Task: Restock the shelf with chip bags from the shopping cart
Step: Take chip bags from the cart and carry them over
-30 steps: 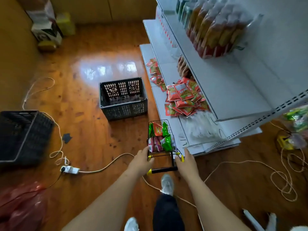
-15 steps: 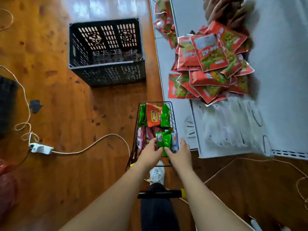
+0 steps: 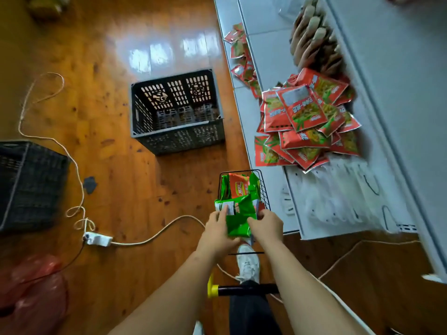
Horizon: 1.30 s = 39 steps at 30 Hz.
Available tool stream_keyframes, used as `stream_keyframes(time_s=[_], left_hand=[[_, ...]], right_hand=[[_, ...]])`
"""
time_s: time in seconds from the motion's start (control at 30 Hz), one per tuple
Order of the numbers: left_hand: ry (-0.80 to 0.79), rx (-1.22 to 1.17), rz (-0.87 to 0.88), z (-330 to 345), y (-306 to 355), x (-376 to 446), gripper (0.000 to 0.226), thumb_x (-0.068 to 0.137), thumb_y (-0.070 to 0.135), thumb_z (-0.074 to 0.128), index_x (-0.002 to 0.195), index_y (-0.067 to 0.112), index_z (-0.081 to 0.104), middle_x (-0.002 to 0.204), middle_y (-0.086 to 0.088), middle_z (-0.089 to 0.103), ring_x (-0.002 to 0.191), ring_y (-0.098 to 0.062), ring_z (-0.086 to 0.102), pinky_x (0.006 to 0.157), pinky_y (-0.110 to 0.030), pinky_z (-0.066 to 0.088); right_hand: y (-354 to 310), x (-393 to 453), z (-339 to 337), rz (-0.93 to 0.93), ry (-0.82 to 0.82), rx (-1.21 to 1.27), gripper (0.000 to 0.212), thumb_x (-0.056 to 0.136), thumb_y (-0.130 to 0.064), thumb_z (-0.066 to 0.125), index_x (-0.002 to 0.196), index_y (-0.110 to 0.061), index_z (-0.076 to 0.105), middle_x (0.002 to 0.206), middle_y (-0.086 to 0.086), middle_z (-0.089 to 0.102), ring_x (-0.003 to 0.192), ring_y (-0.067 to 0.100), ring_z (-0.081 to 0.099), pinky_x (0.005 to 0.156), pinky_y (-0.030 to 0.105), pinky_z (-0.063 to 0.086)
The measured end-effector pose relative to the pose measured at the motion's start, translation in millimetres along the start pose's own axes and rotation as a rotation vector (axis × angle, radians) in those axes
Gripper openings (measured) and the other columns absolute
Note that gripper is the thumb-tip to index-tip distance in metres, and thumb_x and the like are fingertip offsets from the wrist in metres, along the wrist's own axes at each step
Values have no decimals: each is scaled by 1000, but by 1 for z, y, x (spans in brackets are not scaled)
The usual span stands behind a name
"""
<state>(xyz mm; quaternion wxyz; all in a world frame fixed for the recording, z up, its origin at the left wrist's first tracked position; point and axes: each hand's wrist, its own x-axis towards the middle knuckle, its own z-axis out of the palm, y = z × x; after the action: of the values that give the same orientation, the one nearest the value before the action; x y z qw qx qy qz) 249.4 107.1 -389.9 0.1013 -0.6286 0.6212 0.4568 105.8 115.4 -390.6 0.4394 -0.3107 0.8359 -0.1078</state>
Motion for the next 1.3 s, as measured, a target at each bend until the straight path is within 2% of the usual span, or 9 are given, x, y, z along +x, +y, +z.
stream_keyframes(time_s=[0.13, 0.3, 0.47, 0.6, 0.73, 0.87, 1.07, 1.2, 1.3], left_hand=[[97, 64, 161, -41, 20, -64, 109, 73, 41, 75, 153, 44, 0, 163, 8, -5, 151, -26, 1, 114, -53, 33], [20, 107, 382, -67, 22, -164, 121, 65, 42, 79, 155, 39, -3, 163, 9, -10, 152, -22, -3, 119, -49, 27], [122, -156, 496, -73, 51, -262, 83, 65, 45, 77, 139, 30, 41, 133, 2, 52, 127, -20, 49, 105, -40, 43], [-133, -369, 521, -70, 101, -324, 32, 79, 34, 82, 103, 27, 62, 95, -4, 72, 93, -29, 69, 75, -35, 55], [-385, -434, 562, -47, 152, -387, 43, 76, 35, 82, 109, 10, 68, 89, -5, 77, 77, -19, 73, 65, -30, 58], [-581, -308, 577, 9, 194, -433, 65, 64, 35, 92, 117, 9, 66, 108, -19, 73, 102, -39, 69, 91, -58, 54], [-817, -153, 701, 128, 253, -547, 46, 79, 20, 80, 120, 7, 63, 100, -14, 76, 88, -29, 74, 76, -38, 60], [-984, -73, 740, 262, 282, -628, 34, 92, 13, 64, 124, 3, 59, 98, -12, 77, 84, -24, 75, 67, -32, 60], [-1055, 34, 742, 368, 291, -699, 33, 94, 25, 62, 122, 8, 60, 93, -5, 78, 82, -20, 75, 67, -30, 60]], right_hand=[[-26, -67, -39, -45, -24, 80, 15, 77, -30, 66, 79, -17, 71, 77, 5, 68, 82, 29, 64, 74, 34, 49], [-30, -178, -78, 46, -121, 680, 9, 83, -11, 61, 83, -7, 70, 78, 16, 65, 65, 27, 61, 63, 37, 56], [-10, -290, -101, 56, 33, 834, 52, 80, -60, 62, 85, -9, 69, 90, 15, 71, 84, 31, 70, 82, 49, 59], [39, -382, -147, 47, 317, 797, 50, 95, -54, 45, 76, -10, 61, 77, 12, 64, 76, 30, 65, 73, 36, 59], [118, -428, -183, -65, 540, 730, 56, 81, -66, 58, 108, -17, 61, 110, 6, 61, 103, 21, 60, 85, 32, 47], [178, -482, -210, -157, 509, 907, 63, 72, -60, 74, 121, -23, 61, 117, -1, 69, 104, 13, 68, 89, 34, 57], [295, -587, -242, -150, 642, 1086, 34, 80, -39, 75, 109, -27, 61, 98, -11, 71, 80, -2, 70, 61, 14, 54], [428, -659, -253, -54, 803, 1140, 53, 74, -38, 81, 121, -27, 59, 112, -5, 72, 97, 9, 71, 80, 27, 59], [520, -724, -256, 79, 951, 1202, 45, 79, -25, 79, 119, -22, 59, 108, -3, 71, 89, 6, 70, 70, 21, 58]])
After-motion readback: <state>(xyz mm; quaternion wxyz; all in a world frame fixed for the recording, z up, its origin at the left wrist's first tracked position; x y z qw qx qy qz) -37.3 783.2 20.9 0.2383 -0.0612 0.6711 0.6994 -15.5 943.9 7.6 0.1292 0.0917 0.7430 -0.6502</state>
